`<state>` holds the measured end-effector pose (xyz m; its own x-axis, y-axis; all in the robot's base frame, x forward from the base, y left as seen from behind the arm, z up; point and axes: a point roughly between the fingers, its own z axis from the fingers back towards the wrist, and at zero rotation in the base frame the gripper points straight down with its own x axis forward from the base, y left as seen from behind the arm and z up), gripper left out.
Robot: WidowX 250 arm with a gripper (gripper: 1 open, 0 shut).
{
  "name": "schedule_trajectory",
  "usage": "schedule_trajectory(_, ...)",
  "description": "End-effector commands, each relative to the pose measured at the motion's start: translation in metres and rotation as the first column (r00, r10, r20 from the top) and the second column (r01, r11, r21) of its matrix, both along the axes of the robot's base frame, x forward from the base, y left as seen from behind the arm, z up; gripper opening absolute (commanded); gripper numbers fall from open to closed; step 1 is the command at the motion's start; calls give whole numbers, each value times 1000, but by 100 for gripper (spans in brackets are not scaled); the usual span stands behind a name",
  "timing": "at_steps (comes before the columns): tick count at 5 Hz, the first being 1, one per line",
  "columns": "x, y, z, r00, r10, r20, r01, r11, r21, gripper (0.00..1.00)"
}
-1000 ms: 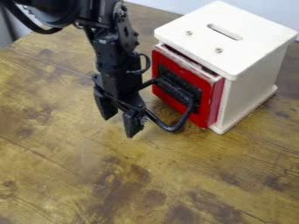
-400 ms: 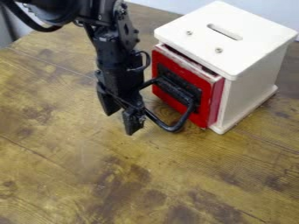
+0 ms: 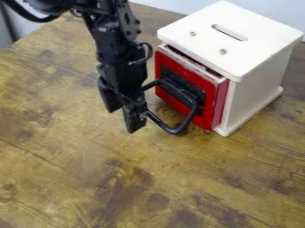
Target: Close the drawer
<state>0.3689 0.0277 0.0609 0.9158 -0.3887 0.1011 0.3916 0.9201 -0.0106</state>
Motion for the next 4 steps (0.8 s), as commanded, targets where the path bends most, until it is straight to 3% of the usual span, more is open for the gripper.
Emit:
schedule_trajectory(1, 10, 17, 33, 996, 29, 86, -31, 999, 17, 100)
schedule_trajectory(3, 8, 20, 19, 997, 12, 80, -14, 1000, 18, 100)
schedule_trajectory(4, 4, 12, 23, 998, -33, 55, 33, 999, 3, 100)
